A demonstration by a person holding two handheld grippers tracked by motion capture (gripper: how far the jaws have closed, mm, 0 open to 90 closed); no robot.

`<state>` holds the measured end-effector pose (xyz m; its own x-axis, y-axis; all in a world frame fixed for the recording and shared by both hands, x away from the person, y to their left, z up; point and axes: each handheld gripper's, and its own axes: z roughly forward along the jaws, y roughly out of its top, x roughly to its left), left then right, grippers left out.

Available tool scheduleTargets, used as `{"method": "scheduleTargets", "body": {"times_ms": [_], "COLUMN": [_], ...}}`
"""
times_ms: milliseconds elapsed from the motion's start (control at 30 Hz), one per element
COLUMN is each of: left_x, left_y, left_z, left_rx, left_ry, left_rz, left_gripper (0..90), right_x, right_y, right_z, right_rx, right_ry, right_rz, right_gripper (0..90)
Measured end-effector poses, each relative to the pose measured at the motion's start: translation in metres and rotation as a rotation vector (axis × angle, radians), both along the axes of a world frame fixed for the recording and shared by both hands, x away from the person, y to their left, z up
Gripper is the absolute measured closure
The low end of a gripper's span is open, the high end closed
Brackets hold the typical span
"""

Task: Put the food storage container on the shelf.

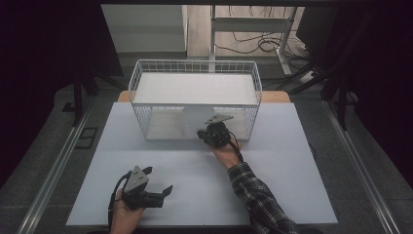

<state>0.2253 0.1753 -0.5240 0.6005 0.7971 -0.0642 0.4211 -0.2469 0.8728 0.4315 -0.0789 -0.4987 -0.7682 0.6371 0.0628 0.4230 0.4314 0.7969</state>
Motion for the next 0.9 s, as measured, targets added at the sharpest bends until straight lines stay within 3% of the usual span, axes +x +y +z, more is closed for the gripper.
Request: {"method": "scheduleTargets", "body": {"times_ms": [367, 633, 900], "left_x": [0.001, 0.001, 0.002], "left_y": [0.003, 0.006, 0.008], "left_z": [0.001, 0.001, 0.002], "left_rx": [-0.006, -0.018, -0.047], "left_ry": [-0.003, 0.014, 0.056], "left_rz": [0.019, 0.024, 0.018], "left_gripper": [3.0, 3.6, 4.0], "right_x": [0.009, 0.011, 0.002], "right_y": [0.006, 0.006, 0.008], "right_z": [0.0, 0.001, 0.006], "right_rx": [-0.022, -0.011, -0.009], "right_ry": [-0.01, -0.011, -0.01], "right_rz": [-0.003, -0.002, 0.039], "right_gripper": [88.0, 86.5, 74.4]}}
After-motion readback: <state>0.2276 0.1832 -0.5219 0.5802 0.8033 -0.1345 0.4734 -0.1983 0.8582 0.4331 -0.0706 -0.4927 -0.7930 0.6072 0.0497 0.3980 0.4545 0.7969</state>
